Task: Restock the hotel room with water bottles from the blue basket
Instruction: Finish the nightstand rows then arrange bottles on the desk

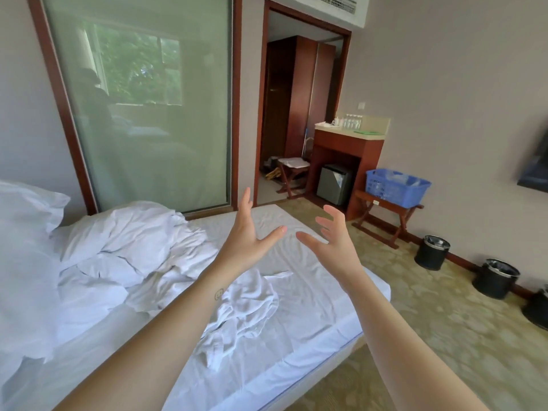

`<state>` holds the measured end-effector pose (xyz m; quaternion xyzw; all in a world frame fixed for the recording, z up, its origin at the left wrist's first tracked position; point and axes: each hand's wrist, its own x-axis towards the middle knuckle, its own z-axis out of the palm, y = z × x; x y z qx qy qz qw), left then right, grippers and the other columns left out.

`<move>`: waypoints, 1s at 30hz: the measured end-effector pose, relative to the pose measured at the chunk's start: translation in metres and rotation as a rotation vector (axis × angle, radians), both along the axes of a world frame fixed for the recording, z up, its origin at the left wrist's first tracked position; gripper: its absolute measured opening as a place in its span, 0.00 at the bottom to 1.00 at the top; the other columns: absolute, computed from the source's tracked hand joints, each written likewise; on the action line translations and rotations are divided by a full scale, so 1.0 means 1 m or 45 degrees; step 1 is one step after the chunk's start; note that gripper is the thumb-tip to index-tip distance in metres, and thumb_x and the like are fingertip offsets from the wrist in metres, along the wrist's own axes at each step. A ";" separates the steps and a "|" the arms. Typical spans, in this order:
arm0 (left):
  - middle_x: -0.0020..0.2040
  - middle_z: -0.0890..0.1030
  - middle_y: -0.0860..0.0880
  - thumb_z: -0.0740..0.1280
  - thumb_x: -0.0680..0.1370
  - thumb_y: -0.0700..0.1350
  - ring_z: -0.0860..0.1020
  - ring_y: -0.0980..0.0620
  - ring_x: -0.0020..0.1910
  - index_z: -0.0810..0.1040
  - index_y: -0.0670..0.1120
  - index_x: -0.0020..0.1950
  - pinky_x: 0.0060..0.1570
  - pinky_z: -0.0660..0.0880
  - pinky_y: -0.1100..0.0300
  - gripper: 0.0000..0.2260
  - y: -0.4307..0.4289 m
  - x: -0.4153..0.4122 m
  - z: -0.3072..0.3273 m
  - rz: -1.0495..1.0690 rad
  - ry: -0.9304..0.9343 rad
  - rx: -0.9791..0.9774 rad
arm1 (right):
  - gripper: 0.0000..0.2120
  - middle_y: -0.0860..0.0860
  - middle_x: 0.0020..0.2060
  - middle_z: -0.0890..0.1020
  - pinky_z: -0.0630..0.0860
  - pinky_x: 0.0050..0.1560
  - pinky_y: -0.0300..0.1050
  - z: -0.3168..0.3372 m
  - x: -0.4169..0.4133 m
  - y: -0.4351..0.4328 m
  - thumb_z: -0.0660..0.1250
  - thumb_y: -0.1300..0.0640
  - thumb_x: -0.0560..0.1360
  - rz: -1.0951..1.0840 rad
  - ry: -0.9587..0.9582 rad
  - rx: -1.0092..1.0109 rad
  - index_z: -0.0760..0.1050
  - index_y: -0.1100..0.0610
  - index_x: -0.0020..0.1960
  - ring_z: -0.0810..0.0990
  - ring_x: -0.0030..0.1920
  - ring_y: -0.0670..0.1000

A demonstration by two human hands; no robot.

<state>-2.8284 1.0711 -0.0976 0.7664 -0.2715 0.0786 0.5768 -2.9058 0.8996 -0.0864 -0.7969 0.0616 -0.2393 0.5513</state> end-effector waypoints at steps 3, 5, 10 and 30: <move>0.80 0.52 0.49 0.71 0.74 0.58 0.55 0.52 0.78 0.39 0.59 0.79 0.72 0.58 0.57 0.47 -0.029 -0.002 0.001 -0.045 0.006 -0.003 | 0.39 0.49 0.70 0.70 0.64 0.60 0.42 -0.001 -0.006 -0.026 0.75 0.49 0.72 -0.032 -0.012 -0.014 0.56 0.46 0.75 0.68 0.70 0.50; 0.80 0.54 0.48 0.71 0.74 0.57 0.56 0.52 0.78 0.39 0.59 0.79 0.70 0.58 0.58 0.47 -0.047 -0.004 0.002 -0.076 0.003 0.005 | 0.39 0.49 0.70 0.70 0.65 0.60 0.42 -0.002 -0.011 -0.042 0.75 0.49 0.72 -0.050 -0.016 -0.023 0.56 0.46 0.75 0.68 0.68 0.47; 0.80 0.55 0.48 0.70 0.74 0.59 0.56 0.53 0.78 0.42 0.59 0.79 0.70 0.58 0.58 0.45 -0.086 -0.009 -0.002 -0.125 -0.015 0.052 | 0.39 0.48 0.70 0.70 0.66 0.59 0.43 -0.006 -0.026 -0.083 0.76 0.48 0.71 -0.081 -0.006 -0.009 0.57 0.43 0.74 0.68 0.66 0.46; 0.80 0.53 0.47 0.72 0.73 0.57 0.63 0.46 0.75 0.44 0.60 0.78 0.66 0.64 0.57 0.44 -0.218 -0.035 -0.012 -0.367 0.075 0.026 | 0.40 0.44 0.67 0.72 0.74 0.63 0.50 -0.017 -0.081 -0.198 0.76 0.48 0.71 -0.296 -0.013 -0.004 0.55 0.40 0.74 0.73 0.64 0.46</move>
